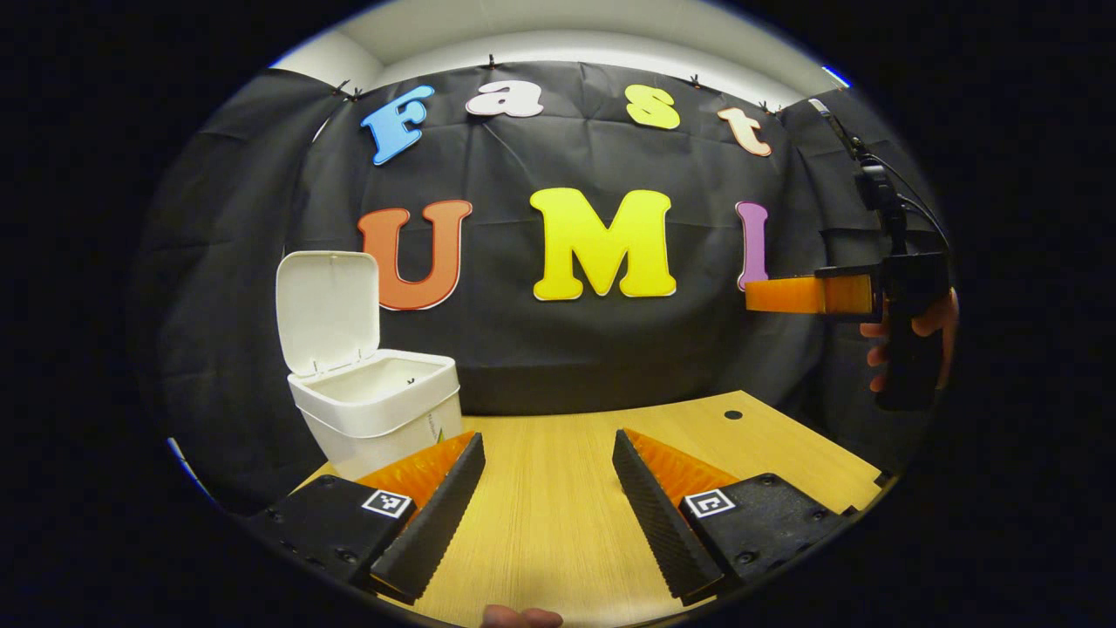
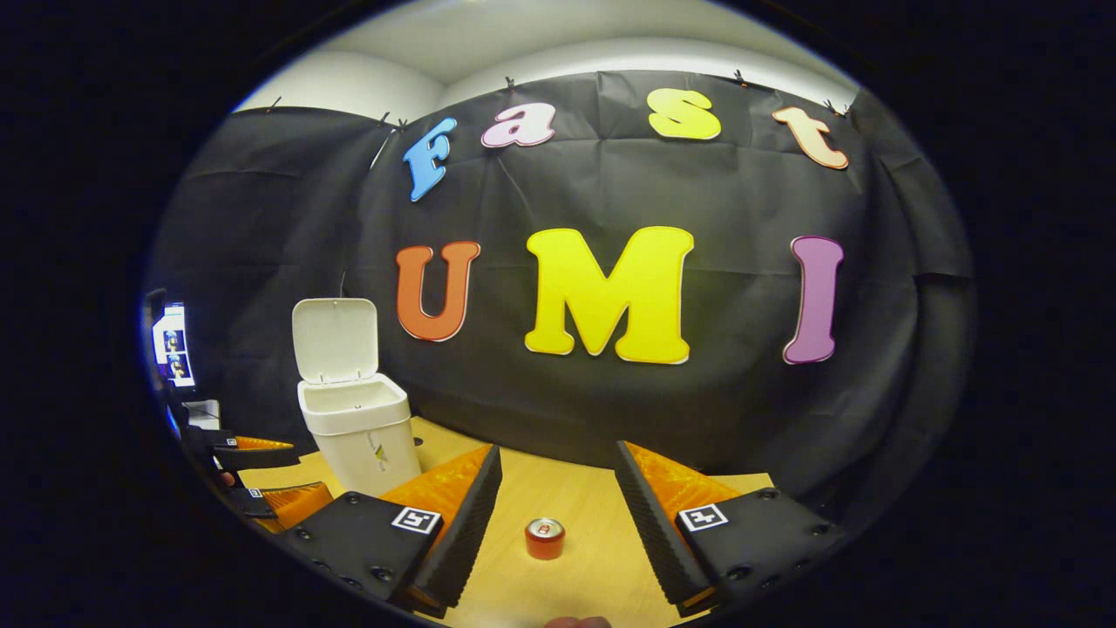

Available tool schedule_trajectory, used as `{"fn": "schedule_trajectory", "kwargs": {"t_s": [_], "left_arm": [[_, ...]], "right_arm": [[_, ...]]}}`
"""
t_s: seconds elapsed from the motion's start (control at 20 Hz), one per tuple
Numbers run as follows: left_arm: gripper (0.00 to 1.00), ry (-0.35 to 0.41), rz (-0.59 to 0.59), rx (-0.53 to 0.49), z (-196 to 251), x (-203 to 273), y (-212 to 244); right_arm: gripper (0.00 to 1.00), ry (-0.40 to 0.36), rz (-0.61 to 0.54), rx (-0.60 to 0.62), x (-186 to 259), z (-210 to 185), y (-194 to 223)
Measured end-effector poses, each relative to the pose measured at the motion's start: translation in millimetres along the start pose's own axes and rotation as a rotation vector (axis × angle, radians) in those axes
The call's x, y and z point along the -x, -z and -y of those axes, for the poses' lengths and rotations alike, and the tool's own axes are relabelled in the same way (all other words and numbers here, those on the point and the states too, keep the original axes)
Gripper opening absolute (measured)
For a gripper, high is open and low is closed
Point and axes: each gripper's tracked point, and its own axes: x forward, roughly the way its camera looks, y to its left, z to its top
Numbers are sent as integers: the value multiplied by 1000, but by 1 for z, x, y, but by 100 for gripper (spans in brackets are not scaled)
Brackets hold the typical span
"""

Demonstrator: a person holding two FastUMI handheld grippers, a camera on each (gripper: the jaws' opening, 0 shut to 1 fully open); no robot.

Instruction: Press the lid of the desktop garbage bin to open it, pick up the crumpled paper on the desktop and throw it into the bin, then pick up the pop can on the desktop and drop it into the bin, and finally close the garbage bin lid.

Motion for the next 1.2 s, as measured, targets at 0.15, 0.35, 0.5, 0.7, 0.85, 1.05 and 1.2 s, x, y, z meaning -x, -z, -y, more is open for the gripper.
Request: {"fn": "schedule_trajectory", "kwargs": {"t_s": [0.15, 0.35, 0.5, 0.7, 0.85, 1.05, 1.2], "left_arm": [[97, 30, -22, 4, 18, -5, 14], [98, 78, -52, 13, 46, -12, 34], [98, 108, -68, 2, 60, -24, 49], [98, 134, -108, 4, 80, -42, 73], [98, 140, -134, 20, 91, -58, 90], [98, 143, -155, 38, 106, -85, 109], [98, 123, -177, 47, 111, -109, 127]], "right_arm": [[83, 41, -20, 5, 16, 26, 16], [83, 88, -28, -6, 29, 51, 29], [86, 112, -33, -3, 38, 67, 37], [84, 130, -64, 9, 47, 84, 50], [86, 142, -86, 21, 49, 93, 60], [86, 154, -107, 16, 51, 105, 70], [86, 150, -126, 0, 51, 111, 81]]}}
